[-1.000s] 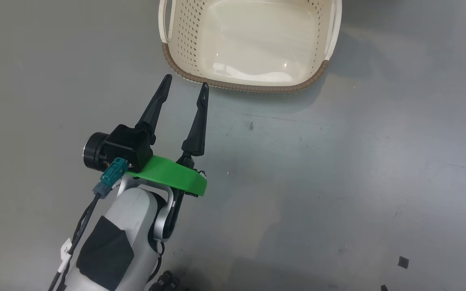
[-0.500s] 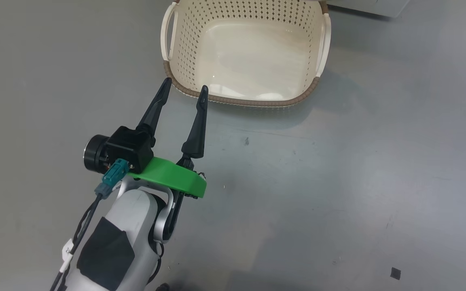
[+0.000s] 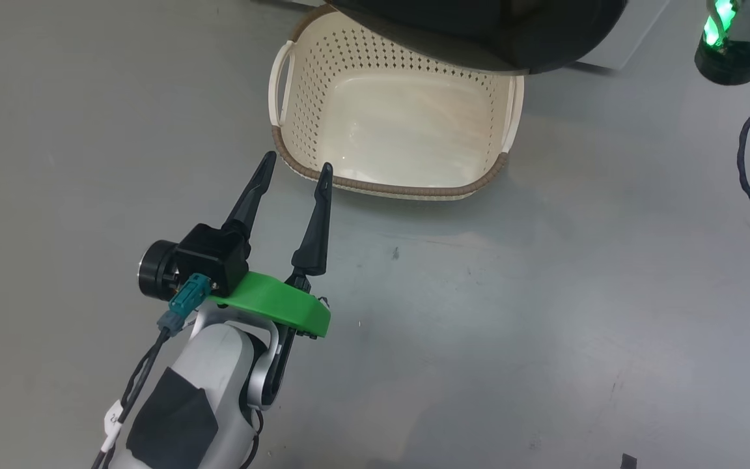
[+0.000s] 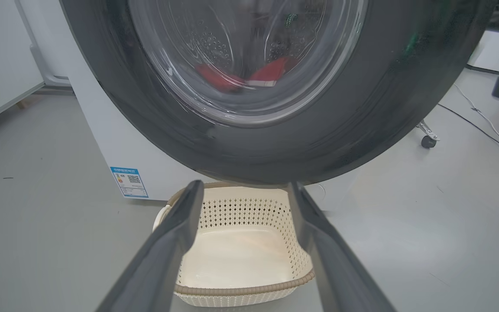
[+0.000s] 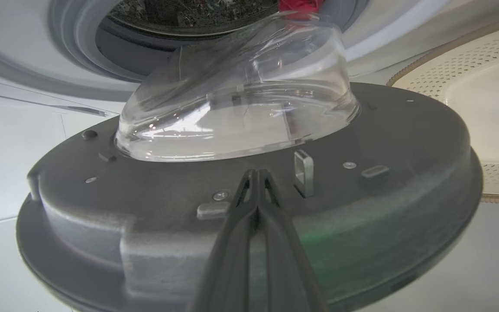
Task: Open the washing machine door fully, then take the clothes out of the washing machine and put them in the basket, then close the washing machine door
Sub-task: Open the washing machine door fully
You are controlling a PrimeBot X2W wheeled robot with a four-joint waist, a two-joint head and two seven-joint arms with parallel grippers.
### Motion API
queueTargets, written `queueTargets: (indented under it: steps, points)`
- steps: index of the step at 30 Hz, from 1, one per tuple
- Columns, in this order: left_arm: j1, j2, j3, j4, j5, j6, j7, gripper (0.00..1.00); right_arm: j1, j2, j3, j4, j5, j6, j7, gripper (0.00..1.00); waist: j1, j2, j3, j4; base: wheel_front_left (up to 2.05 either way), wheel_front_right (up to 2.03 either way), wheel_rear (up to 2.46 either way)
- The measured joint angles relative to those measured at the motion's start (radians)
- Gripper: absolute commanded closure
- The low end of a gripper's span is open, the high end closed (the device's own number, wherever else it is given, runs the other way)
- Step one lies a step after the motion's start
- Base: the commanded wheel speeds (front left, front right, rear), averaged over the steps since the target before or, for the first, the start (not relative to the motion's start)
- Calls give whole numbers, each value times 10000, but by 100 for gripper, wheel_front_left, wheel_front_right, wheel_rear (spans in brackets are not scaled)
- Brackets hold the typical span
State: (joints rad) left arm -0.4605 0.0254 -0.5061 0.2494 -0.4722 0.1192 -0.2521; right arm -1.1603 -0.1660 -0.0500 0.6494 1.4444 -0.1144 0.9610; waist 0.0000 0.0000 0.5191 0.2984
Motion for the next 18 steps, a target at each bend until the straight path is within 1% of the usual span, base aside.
queueTargets:
  steps: [18]
  points:
    - [484,10,88,105,107,0,0,0,1286,579,683,84,81,157,671,100,0,0,-868,-134,0,0,0]
